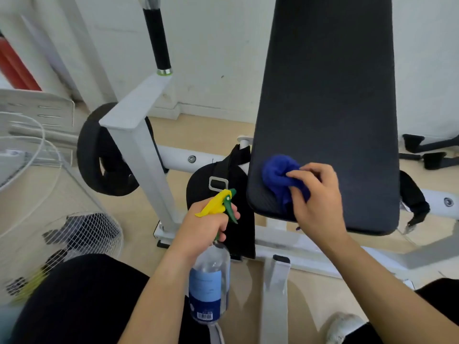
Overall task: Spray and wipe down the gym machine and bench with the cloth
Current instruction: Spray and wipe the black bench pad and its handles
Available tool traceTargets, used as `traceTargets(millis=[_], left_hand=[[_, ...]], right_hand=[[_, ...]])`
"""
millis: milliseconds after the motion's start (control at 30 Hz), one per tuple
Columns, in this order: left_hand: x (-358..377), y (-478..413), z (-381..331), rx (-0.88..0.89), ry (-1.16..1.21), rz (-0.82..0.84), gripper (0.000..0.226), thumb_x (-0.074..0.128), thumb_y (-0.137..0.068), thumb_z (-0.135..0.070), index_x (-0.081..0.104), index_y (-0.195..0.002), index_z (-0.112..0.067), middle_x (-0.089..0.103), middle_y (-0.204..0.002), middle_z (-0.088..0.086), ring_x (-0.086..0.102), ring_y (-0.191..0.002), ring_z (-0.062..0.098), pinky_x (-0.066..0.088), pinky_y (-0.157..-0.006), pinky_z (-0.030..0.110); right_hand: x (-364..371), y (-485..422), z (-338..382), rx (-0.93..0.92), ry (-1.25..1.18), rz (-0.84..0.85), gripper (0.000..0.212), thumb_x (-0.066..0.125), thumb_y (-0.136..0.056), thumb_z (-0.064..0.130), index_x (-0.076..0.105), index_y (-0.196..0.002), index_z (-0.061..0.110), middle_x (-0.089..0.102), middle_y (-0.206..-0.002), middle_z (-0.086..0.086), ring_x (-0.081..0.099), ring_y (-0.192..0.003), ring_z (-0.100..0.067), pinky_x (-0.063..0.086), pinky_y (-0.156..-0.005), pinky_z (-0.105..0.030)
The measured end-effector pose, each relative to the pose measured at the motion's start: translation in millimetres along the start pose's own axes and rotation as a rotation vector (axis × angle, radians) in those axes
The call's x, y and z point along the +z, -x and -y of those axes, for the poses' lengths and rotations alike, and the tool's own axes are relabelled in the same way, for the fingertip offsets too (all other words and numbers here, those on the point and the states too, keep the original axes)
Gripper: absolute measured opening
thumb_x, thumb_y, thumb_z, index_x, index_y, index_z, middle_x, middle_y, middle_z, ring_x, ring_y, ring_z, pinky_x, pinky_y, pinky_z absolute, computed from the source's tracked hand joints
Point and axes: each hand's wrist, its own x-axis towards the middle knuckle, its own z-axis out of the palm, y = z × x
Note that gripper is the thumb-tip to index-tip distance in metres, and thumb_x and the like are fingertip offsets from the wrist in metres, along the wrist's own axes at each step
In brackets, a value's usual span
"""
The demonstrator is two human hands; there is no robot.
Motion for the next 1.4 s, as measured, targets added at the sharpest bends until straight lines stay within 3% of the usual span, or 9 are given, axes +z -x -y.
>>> traceTargets(millis=[167,400,533,667,800,967,1100,1233,1400], left_hand=[[-1,-7,4,0.029,-0.098,0.081,0.035,0.049,-0.075,0.009,0.074,-0.089,-0.012,0.078,-0.094,0.006,0.055,-0.062,0.012,0.046,-0.054,0.025],[-5,-12,12,-0.029,-0.068,0.048,0.024,0.057,-0.065,-0.012,0.072,-0.084,-0.008,0.073,-0.079,0.01,0.053,-0.062,0.019,0.046,-0.055,0.028],[-12,-16,19,-0.045,-0.066,0.001,0.034,0.053,-0.059,-0.018,0.067,-0.085,-0.002,0.067,-0.067,0.005,0.055,-0.062,0.023,0.047,-0.061,0.035],[-20,-15,17,0.05,-0.06,-0.1,0.034,0.054,-0.062,-0.025,0.069,-0.086,-0.007,0.072,-0.086,0.02,0.056,-0.063,0.023,0.056,-0.061,0.045],[-33,-13,9,0.112,0.035,-0.229,0.036,0.055,-0.063,-0.029,0.071,-0.088,-0.009,0.071,-0.093,0.021,0.056,-0.066,0.023,0.057,-0.066,0.056],[-37,-9,4,0.179,0.008,-0.261,0.042,0.054,-0.057,-0.039,0.071,-0.087,-0.015,0.073,-0.091,0.014,0.061,-0.079,0.041,0.057,-0.075,0.062],[-36,-8,4,0.171,0.007,-0.258,0.033,0.055,-0.065,-0.033,0.07,-0.087,-0.014,0.07,-0.087,0.018,0.054,-0.065,0.03,0.055,-0.071,0.06],[-33,-8,5,0.171,0.047,-0.273,0.031,0.055,-0.069,-0.031,0.068,-0.088,-0.009,0.062,-0.077,0.021,0.05,-0.063,0.025,0.054,-0.067,0.06],[-28,-11,-5,0.15,0.138,-0.214,0.026,0.055,-0.068,-0.024,0.071,-0.085,-0.014,0.07,-0.087,0.019,0.05,-0.061,0.021,0.049,-0.058,0.044]], right_hand=[[-21,-30,3,0.026,0.018,-0.035,0.023,0.067,-0.089,0.004,0.069,-0.111,0.011,0.054,-0.113,-0.008,0.051,-0.103,-0.013,0.031,-0.09,-0.002],[-3,-81,29,-0.038,0.009,0.042,0.04,0.06,-0.093,0.005,0.054,-0.132,0.013,0.05,-0.126,-0.008,0.043,-0.109,-0.003,0.026,-0.091,0.002],[26,-97,40,-0.097,0.054,0.204,0.042,0.056,-0.096,0.013,0.051,-0.137,0.019,0.048,-0.129,-0.007,0.045,-0.118,-0.02,0.035,-0.095,-0.022],[51,-92,40,-0.337,0.485,0.39,0.037,0.053,-0.093,0.035,0.06,-0.127,0.023,0.055,-0.124,-0.006,0.049,-0.107,-0.036,0.047,-0.09,-0.047],[50,-51,44,-0.61,0.473,0.474,0.03,0.047,-0.091,0.035,0.069,-0.102,0.019,0.062,-0.109,-0.005,0.054,-0.09,-0.033,0.049,-0.075,-0.044],[49,-36,46,-0.921,0.676,0.746,0.023,0.062,-0.085,0.044,0.069,-0.096,0.025,0.059,-0.102,0.0,0.051,-0.095,-0.028,0.042,-0.076,-0.041],[59,-78,58,-0.782,0.784,0.59,0.028,0.055,-0.077,0.046,0.07,-0.087,0.025,0.058,-0.093,0.001,0.051,-0.092,-0.028,0.039,-0.077,-0.04],[62,-141,56,-0.424,0.781,0.487,0.029,0.057,-0.086,0.05,0.072,-0.105,0.034,0.058,-0.112,0.005,0.045,-0.107,-0.026,0.037,-0.09,-0.042],[76,-128,58,-0.363,0.771,0.372,0.029,0.056,-0.089,0.039,0.073,-0.108,0.025,0.063,-0.11,-0.001,0.049,-0.101,-0.029,0.04,-0.082,-0.041]])
